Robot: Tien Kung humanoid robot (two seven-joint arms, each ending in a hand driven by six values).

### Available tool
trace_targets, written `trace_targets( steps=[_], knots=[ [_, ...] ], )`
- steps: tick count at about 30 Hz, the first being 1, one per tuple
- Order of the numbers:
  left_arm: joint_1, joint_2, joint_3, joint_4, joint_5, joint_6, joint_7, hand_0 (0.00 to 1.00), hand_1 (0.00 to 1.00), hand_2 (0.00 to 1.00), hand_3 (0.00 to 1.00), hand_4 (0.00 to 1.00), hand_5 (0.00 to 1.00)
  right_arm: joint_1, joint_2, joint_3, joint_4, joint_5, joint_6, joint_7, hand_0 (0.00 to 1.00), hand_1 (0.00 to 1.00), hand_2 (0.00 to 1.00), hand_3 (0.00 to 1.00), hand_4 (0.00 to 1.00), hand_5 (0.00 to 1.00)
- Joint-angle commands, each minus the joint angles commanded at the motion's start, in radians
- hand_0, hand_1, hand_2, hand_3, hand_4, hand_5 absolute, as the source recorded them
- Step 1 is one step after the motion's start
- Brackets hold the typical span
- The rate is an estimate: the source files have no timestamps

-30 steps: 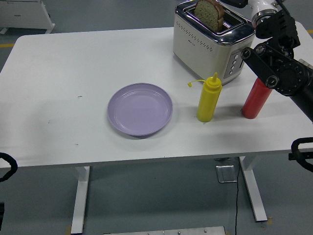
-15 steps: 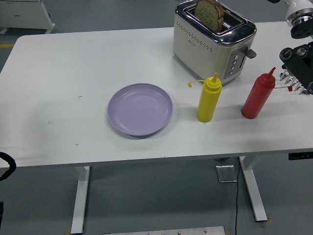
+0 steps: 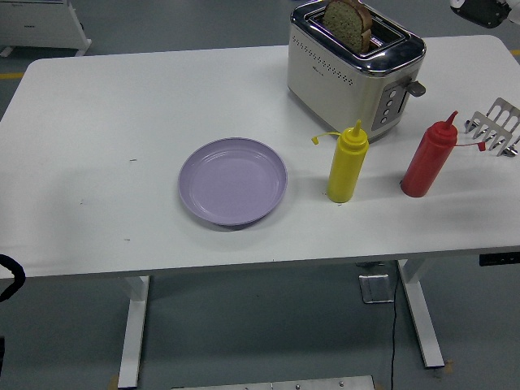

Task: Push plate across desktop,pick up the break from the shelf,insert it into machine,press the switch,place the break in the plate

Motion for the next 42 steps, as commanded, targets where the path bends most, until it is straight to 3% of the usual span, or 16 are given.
trace_targets(
  steps=[2, 3, 9, 27, 28, 33, 34, 42],
  knots=[
    [0.001, 0.0, 0.001, 0.0, 0.0, 0.0, 0.0, 0.831, 0.885, 0.907, 0.835, 0.65, 0.998, -0.01, -0.011, -0.005, 0.002, -0.014, 0.018, 0.017, 0.378, 0.489, 0.619, 0.557, 0.115, 0.257],
    [0.002, 0.0, 0.001, 0.001, 0.0, 0.0, 0.0, 0.83, 0.884, 0.906, 0.835, 0.65, 0.998, -0.018, -0.018, -0.006, 0.002, -0.022, 0.028, 0.026, 0.418, 0.502, 0.621, 0.548, 0.009, 0.133],
    [0.007, 0.0, 0.002, 0.002, 0.0, 0.0, 0.001, 0.83, 0.884, 0.905, 0.835, 0.649, 0.998, -0.045, -0.04, -0.016, 0.002, -0.045, 0.056, 0.052, 0.436, 0.503, 0.619, 0.537, 0.002, 0.098],
    [0.008, -0.001, 0.003, 0.006, 0.0, 0.0, 0.002, 0.829, 0.884, 0.905, 0.835, 0.648, 0.998, -0.049, -0.061, -0.112, -0.013, -0.099, 0.105, 0.068, 0.428, 0.507, 0.616, 0.535, 0.034, 0.13],
    [0.008, -0.001, 0.003, 0.006, 0.0, 0.0, 0.002, 0.829, 0.884, 0.904, 0.835, 0.646, 0.998, -0.048, -0.06, -0.118, -0.014, -0.101, 0.107, 0.067, 0.443, 0.508, 0.615, 0.532, 0.007, 0.088],
    [0.006, -0.001, 0.003, 0.007, 0.0, 0.0, 0.003, 0.829, 0.884, 0.904, 0.835, 0.646, 0.998, -0.042, -0.055, -0.138, -0.018, -0.105, 0.112, 0.063, 0.443, 0.508, 0.615, 0.532, 0.007, 0.088],
    [0.005, -0.001, 0.004, 0.008, -0.001, 0.0, 0.003, 0.829, 0.884, 0.904, 0.836, 0.647, 0.998, -0.041, -0.053, -0.142, -0.019, -0.106, 0.113, 0.062, 0.453, 0.509, 0.603, 0.527, 0.002, 0.046],
    [0.002, -0.002, 0.006, 0.008, -0.001, 0.0, 0.004, 0.829, 0.883, 0.904, 0.834, 0.646, 0.998, -0.03, -0.04, -0.165, -0.038, -0.107, 0.116, 0.061, 0.458, 0.511, 0.598, 0.524, 0.002, 0.033]
  ],
)
